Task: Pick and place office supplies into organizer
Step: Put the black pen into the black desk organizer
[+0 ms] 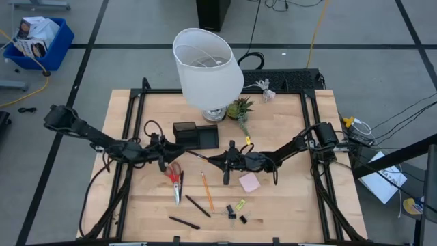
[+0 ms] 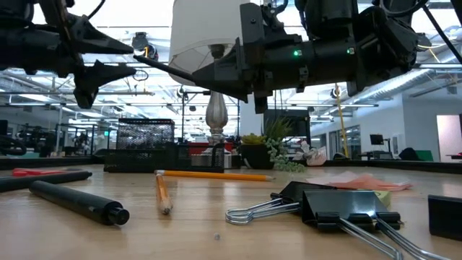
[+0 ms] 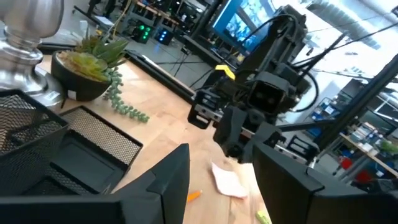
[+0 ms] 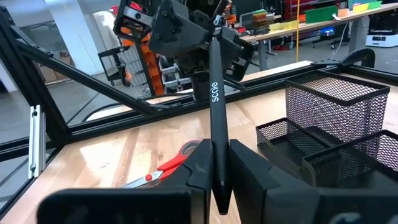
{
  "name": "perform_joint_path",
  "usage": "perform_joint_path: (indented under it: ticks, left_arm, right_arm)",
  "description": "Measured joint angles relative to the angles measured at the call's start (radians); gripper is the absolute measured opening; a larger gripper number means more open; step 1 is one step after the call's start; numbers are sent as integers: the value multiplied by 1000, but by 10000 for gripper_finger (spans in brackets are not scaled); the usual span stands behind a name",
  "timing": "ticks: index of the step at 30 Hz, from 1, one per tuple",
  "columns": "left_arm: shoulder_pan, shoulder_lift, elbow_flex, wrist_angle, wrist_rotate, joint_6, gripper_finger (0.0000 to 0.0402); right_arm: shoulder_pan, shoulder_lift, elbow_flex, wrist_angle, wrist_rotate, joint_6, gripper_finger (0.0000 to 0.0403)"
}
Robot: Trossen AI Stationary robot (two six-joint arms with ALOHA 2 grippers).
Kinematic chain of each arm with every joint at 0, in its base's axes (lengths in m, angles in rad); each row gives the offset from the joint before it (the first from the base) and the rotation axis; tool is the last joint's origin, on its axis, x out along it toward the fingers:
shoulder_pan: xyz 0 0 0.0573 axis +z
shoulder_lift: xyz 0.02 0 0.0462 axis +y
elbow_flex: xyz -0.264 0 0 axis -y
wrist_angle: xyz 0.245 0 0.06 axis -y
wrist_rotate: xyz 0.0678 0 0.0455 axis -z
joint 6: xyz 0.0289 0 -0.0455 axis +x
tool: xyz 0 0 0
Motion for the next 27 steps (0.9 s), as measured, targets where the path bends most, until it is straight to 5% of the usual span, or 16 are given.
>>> perform_joint_path:
  ticks: [14,27]
  left_arm:
    - [12,251,158,-3,55,97,163]
    - [11,257,165,-3,35,134,63]
  right_arm:
    - [-11,0,0,-7,-5,23,37]
    - [-11,-1,0,-22,-52,26,32]
